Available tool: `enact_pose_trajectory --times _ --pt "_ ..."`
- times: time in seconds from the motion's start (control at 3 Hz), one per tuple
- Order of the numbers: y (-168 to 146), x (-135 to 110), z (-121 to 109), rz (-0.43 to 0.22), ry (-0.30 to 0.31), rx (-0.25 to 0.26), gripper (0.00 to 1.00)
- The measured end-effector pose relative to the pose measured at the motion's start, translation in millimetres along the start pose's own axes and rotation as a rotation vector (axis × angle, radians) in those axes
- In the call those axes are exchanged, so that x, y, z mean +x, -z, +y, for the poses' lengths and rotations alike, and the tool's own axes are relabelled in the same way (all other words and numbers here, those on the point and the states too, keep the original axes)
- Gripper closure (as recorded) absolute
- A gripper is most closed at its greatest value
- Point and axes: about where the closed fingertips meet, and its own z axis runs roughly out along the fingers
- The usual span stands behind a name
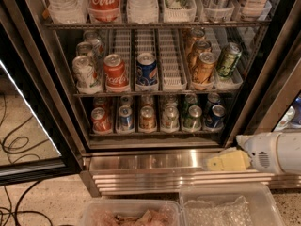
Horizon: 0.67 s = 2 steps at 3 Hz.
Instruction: Pick green can from bottom shelf of fridge
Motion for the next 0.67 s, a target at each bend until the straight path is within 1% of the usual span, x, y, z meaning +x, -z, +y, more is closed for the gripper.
enact_pose_trajectory --times 0.33,0.67 --pt "-26.2 17.0 2.7 -0.051 -0.16 0.064 0.0" --pt "-26.2 11.1 -12.3 -0.086 -0.161 0.127 0.0"
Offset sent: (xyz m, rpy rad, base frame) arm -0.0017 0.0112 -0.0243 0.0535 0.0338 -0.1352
